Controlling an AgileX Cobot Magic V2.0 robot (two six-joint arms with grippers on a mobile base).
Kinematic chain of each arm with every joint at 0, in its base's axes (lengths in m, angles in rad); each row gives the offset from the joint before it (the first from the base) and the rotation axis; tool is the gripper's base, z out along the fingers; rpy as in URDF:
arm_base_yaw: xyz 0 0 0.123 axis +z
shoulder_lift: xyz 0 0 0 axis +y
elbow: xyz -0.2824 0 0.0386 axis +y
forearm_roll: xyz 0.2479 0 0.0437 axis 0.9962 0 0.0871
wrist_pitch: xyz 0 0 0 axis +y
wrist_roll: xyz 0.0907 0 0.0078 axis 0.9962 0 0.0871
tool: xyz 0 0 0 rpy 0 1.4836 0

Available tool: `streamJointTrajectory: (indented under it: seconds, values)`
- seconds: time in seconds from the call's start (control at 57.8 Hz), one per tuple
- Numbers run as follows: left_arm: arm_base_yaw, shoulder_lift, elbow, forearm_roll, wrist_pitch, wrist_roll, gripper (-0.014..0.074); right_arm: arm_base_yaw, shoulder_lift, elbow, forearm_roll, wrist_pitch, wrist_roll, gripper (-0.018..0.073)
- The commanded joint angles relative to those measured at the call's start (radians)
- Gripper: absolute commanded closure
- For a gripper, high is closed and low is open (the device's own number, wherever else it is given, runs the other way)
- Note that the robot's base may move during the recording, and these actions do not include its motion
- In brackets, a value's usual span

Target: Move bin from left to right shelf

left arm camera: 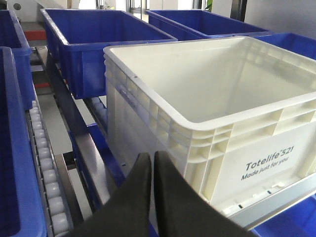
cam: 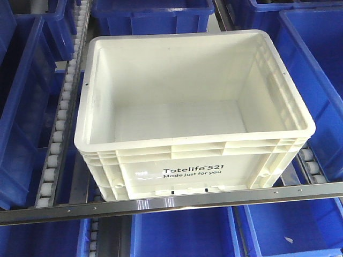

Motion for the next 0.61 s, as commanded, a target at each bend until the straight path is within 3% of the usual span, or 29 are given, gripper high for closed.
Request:
streamJointTrajectory:
  seconds: [0.0, 0.104, 0.156, 0.346, 0.484, 0.588]
  values:
    - [0.036, -0.002, 0.004, -0.017, -0.070, -0.003, 0.0604, -0.002, 0.012, -0.026, -0.009, -0.070, -0.005, 0.0567]
    - [0.143, -0.031, 0.041, -0.014, -0.067, -0.003, 0.0604, -0.002, 0.012, -0.026, -0.009, -0.070, -0.005, 0.0567]
    - [0.228, -0.057, 0.062, -0.014, -0.067, -0.003, 0.0604, -0.002, 0.012, -0.026, -0.009, -0.070, -0.005, 0.0567]
    - [0.420, -0.108, 0.115, -0.014, -0.068, -0.003, 0.0604, -0.002, 0.012, -0.026, -0.009, -0.069, -0.005, 0.0567]
    - [0.506, -0.108, 0.156, -0.014, -0.088, -0.003, 0.0603, -0.002, 0.012, -0.026, -0.009, -0.069, -0.005, 0.0567]
    - [0.534, -0.108, 0.234, -0.014, -0.191, -0.003, 0.0603, -0.002, 0.012, -0.026, -0.009, -0.069, -0.005, 0.0567]
